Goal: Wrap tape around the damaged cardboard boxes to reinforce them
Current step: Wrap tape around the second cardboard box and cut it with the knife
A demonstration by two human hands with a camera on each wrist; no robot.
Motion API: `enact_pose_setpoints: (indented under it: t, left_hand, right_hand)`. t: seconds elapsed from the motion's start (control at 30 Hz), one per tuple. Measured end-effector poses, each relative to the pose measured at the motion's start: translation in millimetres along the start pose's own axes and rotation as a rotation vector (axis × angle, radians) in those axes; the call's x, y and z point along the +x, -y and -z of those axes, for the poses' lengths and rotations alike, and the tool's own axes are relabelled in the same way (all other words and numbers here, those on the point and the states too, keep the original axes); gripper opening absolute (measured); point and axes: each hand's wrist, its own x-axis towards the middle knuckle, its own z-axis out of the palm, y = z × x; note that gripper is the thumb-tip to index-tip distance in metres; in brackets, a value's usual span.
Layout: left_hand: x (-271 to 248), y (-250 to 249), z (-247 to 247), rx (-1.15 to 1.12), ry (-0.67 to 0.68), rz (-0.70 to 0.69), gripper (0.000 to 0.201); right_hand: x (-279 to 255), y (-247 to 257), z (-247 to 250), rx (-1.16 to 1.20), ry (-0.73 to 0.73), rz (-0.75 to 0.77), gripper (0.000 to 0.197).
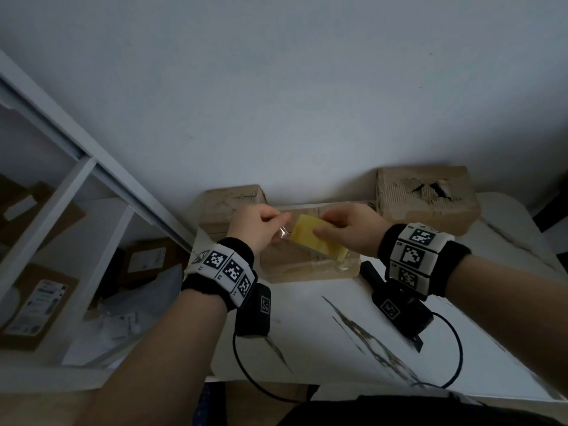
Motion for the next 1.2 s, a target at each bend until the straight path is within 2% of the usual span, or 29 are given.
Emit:
enact_pose_setpoints:
  t: [0.1,0.2,0.3,0.4,0.53,0.63,0.7,0.77,0.83,0.93,1.03,1.1,1.2]
  left_hand:
    - [0.5,4.0,-0.2,0.044,-0.001,-0.007,0.021]
    - [-1.2,5.8,0.5,-0.029,-0.034,0.031,0.022]
    - [-1.2,6.6,6.3,-0.174,-0.009,0.092,0.017]
    - [-1.6,10.7,6.1,-0.182,0.004,0.107,0.015]
    - [4.1,18.0,8.2,-0.278,-0.034,0.198,0.019]
    - [9.7,23.9,13.8,-0.369,-0.085,0.267,0.021]
    - [12.4,27.7,14.5,-0.394,-0.078,0.302,0.019]
    - [14.1,31.1,13.6,-0.393,-0.057,0.316,0.018]
    - [15.1,35.7,10.9,-0.311,-0.039,0.288,0.017]
    - [16.6,43.0,8.6,-0.222,-0.041,0.236,0.019]
    - [21.1,50.8,15.8,-0.312,-0.066,0.26,0.018]
    - [23.8,53.5,21.8,-0.355,-0.033,0.269,0.018]
    - [27.2,58.8,25.9,-0.377,-0.004,0.284,0.019]
  right_hand:
    - [3.6,3.5,3.0,0.061,-0.084,-0.048,0.029]
    - [9.6,2.5,8.3,-0.056,-0.109,-0.086,0.037]
    - [8.0,-5.5,10.7,-0.262,-0.094,-0.169,0.054]
    - [6.7,-7.3,12.2,-0.278,-0.032,-0.24,0.059]
    - [6.2,-10.4,14.3,-0.04,0.028,-0.261,0.05]
    - [6.8,-9.7,16.5,0.163,-0.05,-0.291,0.043]
    - [9.8,-9.3,16.1,0.212,-0.077,-0.3,0.029]
    - [12.1,-10.7,15.2,0.16,-0.07,-0.294,0.02]
    - [10.9,-8.6,14.7,0.043,-0.071,-0.279,0.021]
    - [7.0,0.0,18.4,-0.095,-0.131,-0.25,0.033]
    - [3.3,1.1,23.1,-0.296,-0.156,-0.294,0.044]
    - [-0.3,-1.9,21.8,-0.416,-0.17,-0.359,0.055]
    - [-3.4,-5.2,15.9,-0.404,-0.186,-0.43,0.059]
